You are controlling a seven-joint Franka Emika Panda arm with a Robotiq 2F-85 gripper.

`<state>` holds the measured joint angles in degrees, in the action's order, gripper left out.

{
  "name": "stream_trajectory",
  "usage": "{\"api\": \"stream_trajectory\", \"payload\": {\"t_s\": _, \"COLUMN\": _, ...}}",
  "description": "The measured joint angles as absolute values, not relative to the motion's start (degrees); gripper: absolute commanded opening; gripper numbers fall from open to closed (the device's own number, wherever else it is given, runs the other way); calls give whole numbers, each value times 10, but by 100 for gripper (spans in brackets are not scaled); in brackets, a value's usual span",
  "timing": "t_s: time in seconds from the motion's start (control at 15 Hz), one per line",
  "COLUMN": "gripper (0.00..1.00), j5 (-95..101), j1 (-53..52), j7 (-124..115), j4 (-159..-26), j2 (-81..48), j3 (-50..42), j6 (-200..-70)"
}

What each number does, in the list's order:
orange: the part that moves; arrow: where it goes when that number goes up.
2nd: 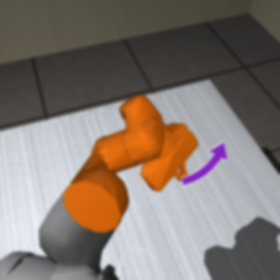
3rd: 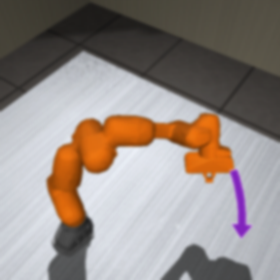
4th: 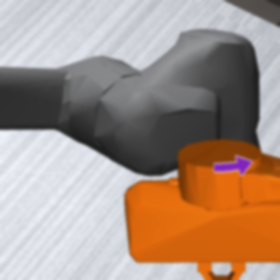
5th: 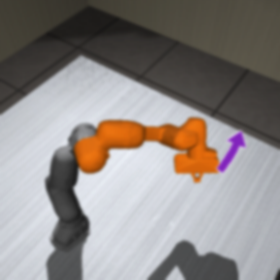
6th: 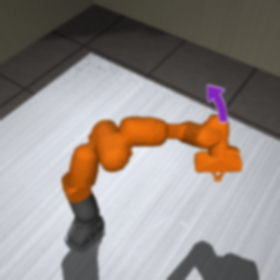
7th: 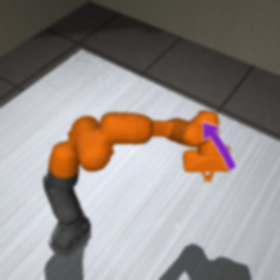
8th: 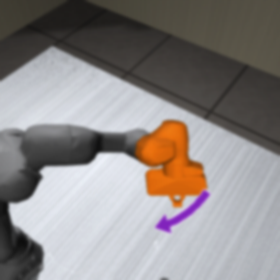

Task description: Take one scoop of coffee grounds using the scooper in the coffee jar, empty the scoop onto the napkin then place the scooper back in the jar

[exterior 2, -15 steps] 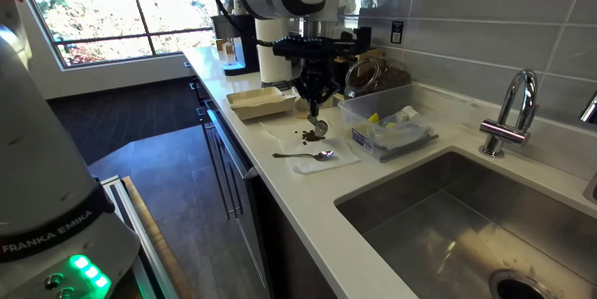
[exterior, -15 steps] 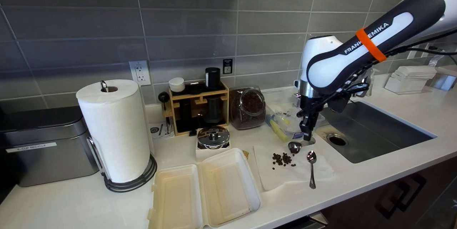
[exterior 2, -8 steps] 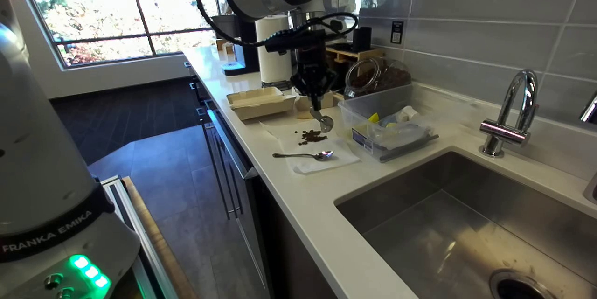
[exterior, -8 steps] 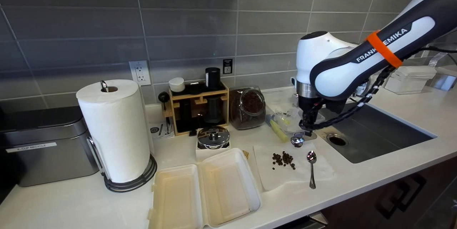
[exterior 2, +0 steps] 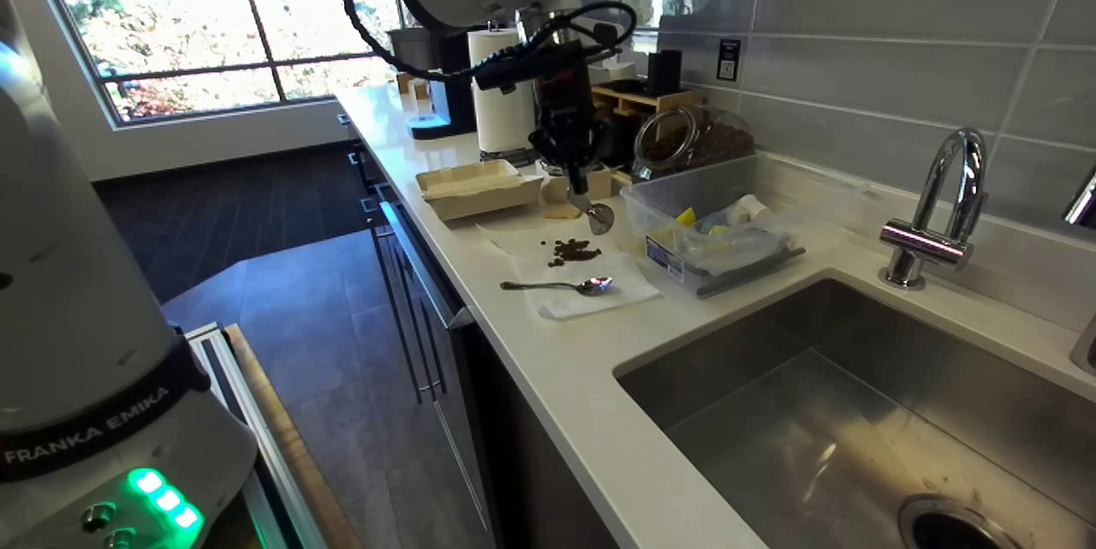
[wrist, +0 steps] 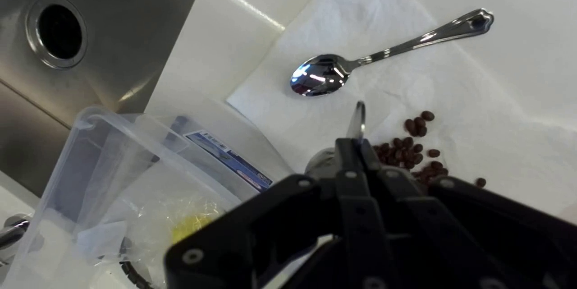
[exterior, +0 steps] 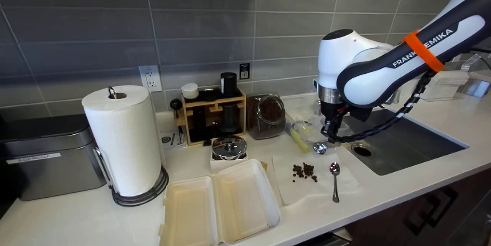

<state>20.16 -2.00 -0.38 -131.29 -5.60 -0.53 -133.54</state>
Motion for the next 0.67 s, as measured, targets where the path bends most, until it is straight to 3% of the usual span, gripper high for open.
{"api": "stream_trajectory", "payload": {"t_s": 0.33, "gripper": 1, "j5": 208, "j1": -20, "j7": -15, "j4": -1318, "j2": -43, "j3": -5, "j6": -1333}}
{"api": "stream_trajectory", "payload": {"t_s": 0.67, "gripper": 1, "j5": 41, "j1": -4, "j7": 32, "j4": -1310, "j2": -30, "j3": -6, "j6": -1338}}
